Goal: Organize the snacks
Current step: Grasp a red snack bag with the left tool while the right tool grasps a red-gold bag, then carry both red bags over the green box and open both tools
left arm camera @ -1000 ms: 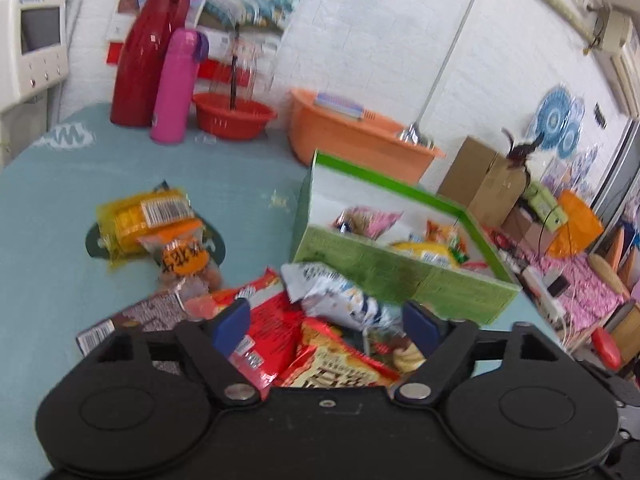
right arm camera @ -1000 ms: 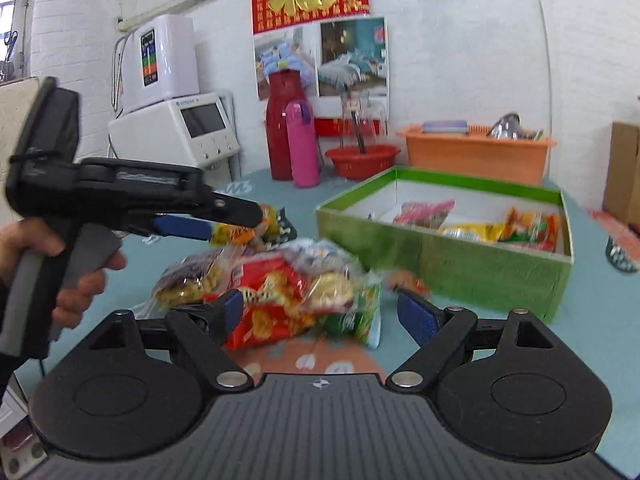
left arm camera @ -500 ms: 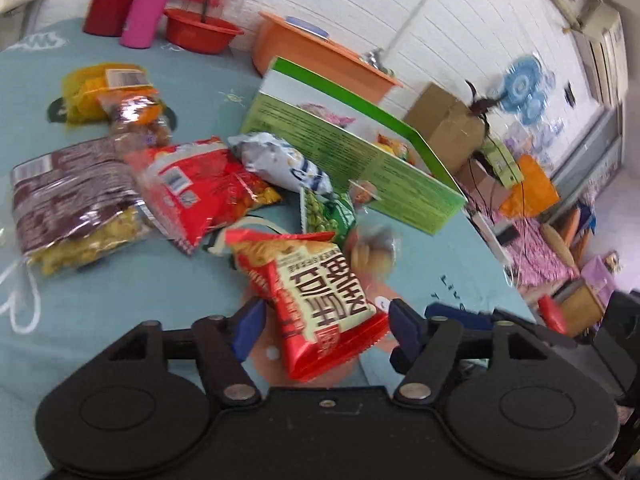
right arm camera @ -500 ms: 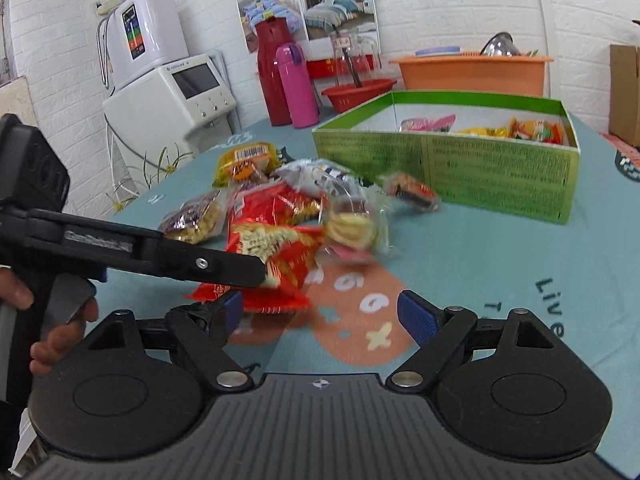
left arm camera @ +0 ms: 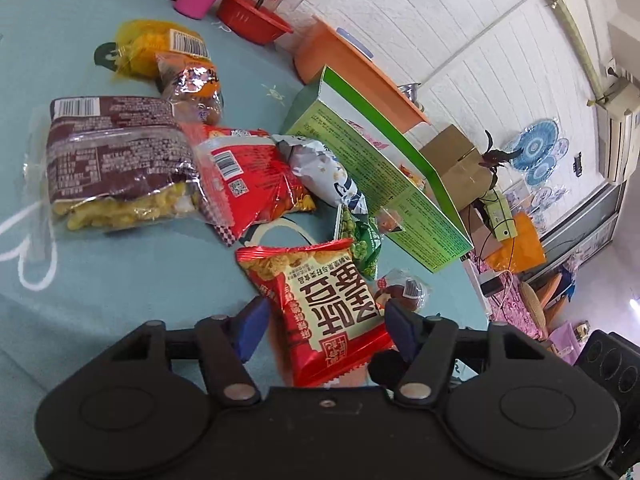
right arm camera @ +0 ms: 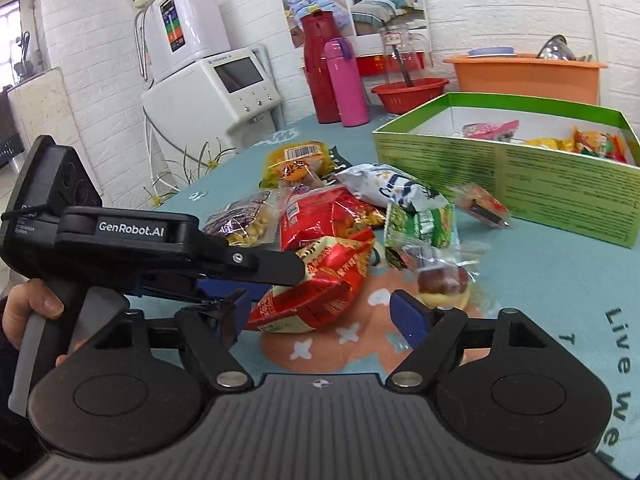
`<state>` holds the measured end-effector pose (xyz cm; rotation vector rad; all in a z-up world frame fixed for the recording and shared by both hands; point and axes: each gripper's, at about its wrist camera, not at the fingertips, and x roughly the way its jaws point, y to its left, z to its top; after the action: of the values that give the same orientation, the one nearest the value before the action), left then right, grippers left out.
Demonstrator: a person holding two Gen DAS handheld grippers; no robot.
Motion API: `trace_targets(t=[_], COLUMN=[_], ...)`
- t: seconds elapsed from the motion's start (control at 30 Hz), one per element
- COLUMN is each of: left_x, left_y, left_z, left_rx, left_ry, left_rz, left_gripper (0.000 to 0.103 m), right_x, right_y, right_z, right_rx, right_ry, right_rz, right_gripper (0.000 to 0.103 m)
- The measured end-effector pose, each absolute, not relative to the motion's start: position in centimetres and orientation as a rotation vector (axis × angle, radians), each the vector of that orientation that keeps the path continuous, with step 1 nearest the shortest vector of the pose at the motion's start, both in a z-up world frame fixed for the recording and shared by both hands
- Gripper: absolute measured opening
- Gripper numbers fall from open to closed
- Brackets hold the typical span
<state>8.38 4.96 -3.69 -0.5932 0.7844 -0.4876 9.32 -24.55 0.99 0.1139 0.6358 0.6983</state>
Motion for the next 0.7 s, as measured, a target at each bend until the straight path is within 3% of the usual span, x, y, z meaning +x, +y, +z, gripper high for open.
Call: trace_targets(t=[0.07, 0.13, 0.17, 0.23, 0.37, 0.7], left_x=[8.6, 8.8, 8.8, 8.8, 8.0, 8.5], left_y=[4.8, 4.6, 4.5, 4.3, 3.6, 1.3], left_z=[-3.8, -4.0, -4.1, -4.2, -3.6, 2.6], left_rx=[-0.599, -0.594, -0.592, -0.597, -0.594, -0.502], left_ry=[0.784, 0.781, 0.775, 0.767, 0.750, 0.591], left_rz=[-0.492, -0.495, -0.498, -0.499, -0.504, -0.588], left_gripper=[0.088, 0.082, 0.081, 0.070, 0.060, 0.058], right_x=[9.9, 10.7, 11.0, 11.2, 10.5, 9.7], right_y=[-24.0, -23.9, -24.0, -24.3, -24.2, -26.2], right_z=[0.8, 0.3, -0.1, -0.6, -0.1, 4.6], right_rx=[0.103, 0.114, 0.129, 0.163, 0.121, 0.111], right_ry=[0.636, 0.654, 0.663, 0.667, 0.649, 0.464], right_rz=[0.696, 0.688, 0.706, 0.709, 0.693, 0.655], right_gripper=[0.103, 0.092, 0.073, 0.073, 0.070, 0.070])
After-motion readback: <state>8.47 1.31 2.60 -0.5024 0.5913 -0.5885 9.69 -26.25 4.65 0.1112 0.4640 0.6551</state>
